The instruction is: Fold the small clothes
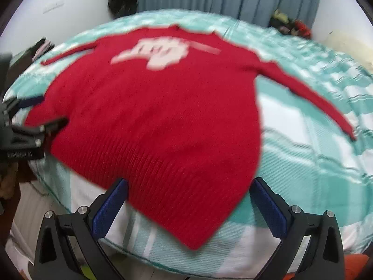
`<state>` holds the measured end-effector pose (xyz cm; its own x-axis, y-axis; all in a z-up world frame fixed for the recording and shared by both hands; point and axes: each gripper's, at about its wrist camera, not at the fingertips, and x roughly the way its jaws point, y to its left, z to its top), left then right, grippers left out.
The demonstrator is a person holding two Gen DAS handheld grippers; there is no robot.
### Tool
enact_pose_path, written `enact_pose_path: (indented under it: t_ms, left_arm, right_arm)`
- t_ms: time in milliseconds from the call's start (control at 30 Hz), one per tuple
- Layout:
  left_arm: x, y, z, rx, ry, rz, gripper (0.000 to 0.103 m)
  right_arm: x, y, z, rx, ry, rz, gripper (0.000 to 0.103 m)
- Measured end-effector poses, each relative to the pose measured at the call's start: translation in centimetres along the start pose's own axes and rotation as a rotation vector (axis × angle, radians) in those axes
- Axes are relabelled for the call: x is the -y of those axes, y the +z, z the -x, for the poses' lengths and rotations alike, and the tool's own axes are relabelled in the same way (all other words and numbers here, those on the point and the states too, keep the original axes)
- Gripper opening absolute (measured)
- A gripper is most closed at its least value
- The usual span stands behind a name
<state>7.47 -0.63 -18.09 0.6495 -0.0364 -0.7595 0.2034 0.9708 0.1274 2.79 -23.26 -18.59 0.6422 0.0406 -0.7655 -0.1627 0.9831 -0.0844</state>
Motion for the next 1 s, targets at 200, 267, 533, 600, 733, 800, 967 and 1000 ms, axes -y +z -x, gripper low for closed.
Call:
enact_pose_path:
  t_ms: [200, 267, 533, 600, 733, 800, 967, 1000]
  left_arm:
    - [-2.8, 2.0, 5.1, 0.097, -0.087, 0.117, 0.102]
    - [-3.6, 2.0, 4.8, 0.074, -0.129, 0.178, 0.102]
    - [-1.7, -0.5, 1.3, -0.155, -0.092, 0.013, 0.102]
    - [-3.1, -0.4, 2.2, -0.143, -0.089, 0.085, 0.102]
    - [-6.6, 0.6, 5.3, 0.028, -0.020, 0.275, 0.102]
    - [-7.1, 1.2, 5.5, 0.086, 0.007, 0.329, 0.102]
    - [-3.1, -0.2, -0.1, -0.097, 0.004, 0.113, 0.103]
    - [-2.6, -1.1, -0.5, -0.108, 0.021, 0.066, 0.103]
  right_arm:
    - [2.8, 1.4, 5.0, 0.242, -0.115, -0.087, 0.103]
    - [2.9, 1.4, 5.2, 0.252, -0.116, -0.088, 0.103]
    - [-0.9, -0.9, -1.5, -0.076, -0.004, 0.115, 0.103]
    - [0.2, -0.4, -0.7, -0.034, 0.012, 0.059, 0.103]
    - [2.2, 0.8, 3.4, 0.158, -0.012, -0.041, 0.103]
    - [2.1, 1.6, 5.4, 0.264, -0.007, -0.065, 0.103]
    - [-1.1, 1.8, 0.6, 0.081, 0.150, 0.017, 0.103]
    - [-1.7, 0.9, -1.5, -0.039, 0.134, 0.050, 0.103]
